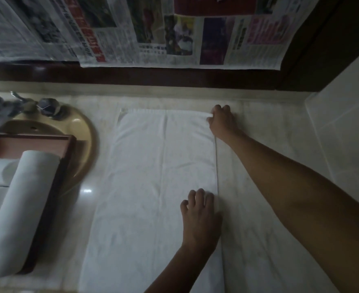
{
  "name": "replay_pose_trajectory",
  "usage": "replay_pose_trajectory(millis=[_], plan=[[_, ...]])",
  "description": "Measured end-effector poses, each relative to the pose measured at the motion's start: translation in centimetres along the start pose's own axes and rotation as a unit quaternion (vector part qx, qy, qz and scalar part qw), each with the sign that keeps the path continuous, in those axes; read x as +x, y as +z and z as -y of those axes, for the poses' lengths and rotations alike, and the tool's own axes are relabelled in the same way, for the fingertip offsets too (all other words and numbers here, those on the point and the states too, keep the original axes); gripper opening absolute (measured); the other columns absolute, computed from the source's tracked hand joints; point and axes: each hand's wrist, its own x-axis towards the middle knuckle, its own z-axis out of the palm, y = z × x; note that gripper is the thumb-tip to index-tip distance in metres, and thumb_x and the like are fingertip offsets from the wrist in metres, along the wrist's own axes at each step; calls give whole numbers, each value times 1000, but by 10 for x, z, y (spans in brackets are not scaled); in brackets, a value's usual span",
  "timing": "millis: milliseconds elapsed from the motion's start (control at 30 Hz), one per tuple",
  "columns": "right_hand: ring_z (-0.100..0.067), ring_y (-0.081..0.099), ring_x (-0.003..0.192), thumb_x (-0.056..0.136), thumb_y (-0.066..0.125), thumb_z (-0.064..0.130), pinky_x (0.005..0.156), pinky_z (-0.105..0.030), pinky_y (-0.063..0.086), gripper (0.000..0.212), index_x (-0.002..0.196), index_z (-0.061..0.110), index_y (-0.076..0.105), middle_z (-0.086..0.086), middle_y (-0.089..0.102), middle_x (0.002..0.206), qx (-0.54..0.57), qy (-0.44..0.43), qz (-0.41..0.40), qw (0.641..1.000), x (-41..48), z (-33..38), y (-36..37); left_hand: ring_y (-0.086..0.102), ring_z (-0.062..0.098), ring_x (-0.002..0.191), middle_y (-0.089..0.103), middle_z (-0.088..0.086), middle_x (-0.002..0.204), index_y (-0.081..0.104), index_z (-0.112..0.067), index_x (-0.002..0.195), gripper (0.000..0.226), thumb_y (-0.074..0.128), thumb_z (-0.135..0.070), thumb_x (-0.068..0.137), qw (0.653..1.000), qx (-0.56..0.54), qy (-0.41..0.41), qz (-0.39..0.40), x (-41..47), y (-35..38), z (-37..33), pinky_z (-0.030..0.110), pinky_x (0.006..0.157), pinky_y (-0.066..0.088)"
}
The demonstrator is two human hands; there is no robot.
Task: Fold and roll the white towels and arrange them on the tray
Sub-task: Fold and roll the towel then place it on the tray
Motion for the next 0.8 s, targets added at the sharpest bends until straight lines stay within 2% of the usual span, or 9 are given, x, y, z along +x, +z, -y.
replay_pose_trajectory(millis=[200,333,433,500,567,667,733,800], plan=[[-34,59,108,101,55,26,80,-31,42,25,118,7,58,-12,59,117,30,-12,56,998,18,-10,-21,55,23,97,58,-2,102,61,-23,97,35,68,-53,79,999,26,-12,-19,4,0,-8,41,76,50],[-22,66,88,89,59,21,74,-29,49,20,109,18,61,-3,67,102,151,23,41,987,23,-15,-47,49,23,87,54,-2,92,58,-23,89,36,64,-57,78,999,30,-29,-12,10,-1,-17,42,72,46],[-21,68,72,87,54,17,69,-34,57,14,95,26,62,-3,68,90,202,28,43,978,20,-15,-56,46,23,81,49,-2,85,56,-21,82,20,64,-39,77,999,24,-29,16,15,-3,-22,41,68,43],[-19,67,71,92,54,18,71,-37,60,15,87,27,65,-1,68,86,223,24,61,973,15,-16,-62,45,23,81,49,-1,84,55,-19,79,7,57,-25,76,999,20,-22,39,18,-5,-24,40,68,42],[-17,65,76,96,54,15,70,-35,59,20,88,25,69,0,67,87,242,17,78,967,12,-16,-69,45,24,87,51,-1,89,55,-17,84,8,48,-19,82,996,-36,-44,64,21,-17,-26,41,75,45],[-14,68,79,95,53,7,73,-31,59,24,100,17,74,-2,72,91,292,9,108,950,10,-8,-80,44,20,96,54,-4,99,60,-17,95,11,51,-24,94,983,-151,-85,66,23,-48,-24,38,87,45],[-15,75,85,94,55,6,82,-33,58,24,103,16,74,-1,78,90,307,-6,130,943,9,4,-85,48,16,94,55,-7,96,62,-19,92,10,59,-28,94,968,-232,-92,34,23,-72,-16,30,85,45],[-11,76,89,94,64,12,83,-30,58,14,103,16,75,2,80,91,287,-45,127,948,10,18,-86,54,12,86,58,-9,89,61,-22,84,13,66,-31,93,951,-287,-106,41,23,-98,-3,21,75,43]])
